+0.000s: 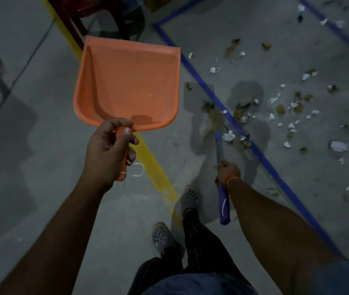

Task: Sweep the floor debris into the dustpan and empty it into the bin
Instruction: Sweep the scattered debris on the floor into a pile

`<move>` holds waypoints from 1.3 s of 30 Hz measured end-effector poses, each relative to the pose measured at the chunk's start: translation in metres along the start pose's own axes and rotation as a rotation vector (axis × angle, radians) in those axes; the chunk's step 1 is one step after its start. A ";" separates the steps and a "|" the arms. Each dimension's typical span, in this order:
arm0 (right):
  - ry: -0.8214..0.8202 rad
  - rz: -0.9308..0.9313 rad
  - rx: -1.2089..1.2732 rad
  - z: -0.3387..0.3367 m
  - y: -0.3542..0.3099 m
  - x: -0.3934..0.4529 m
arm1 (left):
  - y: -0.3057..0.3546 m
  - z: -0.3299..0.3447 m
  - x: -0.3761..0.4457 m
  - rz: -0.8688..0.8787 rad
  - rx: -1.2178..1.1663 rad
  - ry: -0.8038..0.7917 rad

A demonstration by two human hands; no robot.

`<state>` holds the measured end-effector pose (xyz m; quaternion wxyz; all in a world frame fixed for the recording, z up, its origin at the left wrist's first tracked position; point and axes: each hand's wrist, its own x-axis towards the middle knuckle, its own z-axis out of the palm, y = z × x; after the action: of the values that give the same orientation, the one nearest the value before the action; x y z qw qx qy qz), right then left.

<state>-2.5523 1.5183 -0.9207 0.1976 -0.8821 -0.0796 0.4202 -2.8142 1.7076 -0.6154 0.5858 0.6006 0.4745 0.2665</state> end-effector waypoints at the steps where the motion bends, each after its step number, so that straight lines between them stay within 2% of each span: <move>1: 0.021 -0.017 0.000 -0.011 -0.002 -0.006 | 0.000 0.003 -0.001 0.004 -0.002 -0.007; 4: 0.049 -0.073 0.033 -0.044 -0.001 -0.046 | 0.000 0.008 -0.007 0.018 -0.010 -0.025; 11: -0.087 -0.144 0.075 -0.082 0.062 -0.139 | -0.002 0.002 -0.045 0.064 -0.037 -0.101; 18: -0.243 -0.053 -0.085 -0.076 0.131 -0.205 | -0.013 0.003 -0.101 0.065 -0.062 -0.131; 22: -0.208 0.053 -0.186 -0.079 0.169 -0.213 | -0.017 0.006 -0.126 0.063 -0.066 -0.132; 25: -0.165 0.027 -0.257 -0.093 0.184 -0.204 | -0.018 0.017 -0.138 0.054 -0.067 -0.113; 30: -0.076 -0.022 -0.223 -0.129 0.191 -0.189 | -0.020 0.062 -0.160 0.039 -0.083 -0.098; 33: -0.062 -0.042 -0.223 -0.160 0.223 -0.186 | -0.013 0.102 -0.180 0.040 -0.089 -0.073; 39: -0.257 -0.125 -0.357 -0.243 0.315 -0.191 | 0.012 0.202 -0.233 0.069 -0.113 -0.009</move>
<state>-2.4941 1.1050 -0.7778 0.0523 -0.8357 -0.2315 0.4952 -2.7293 1.4130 -0.5837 0.6115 0.5837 0.4349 0.3104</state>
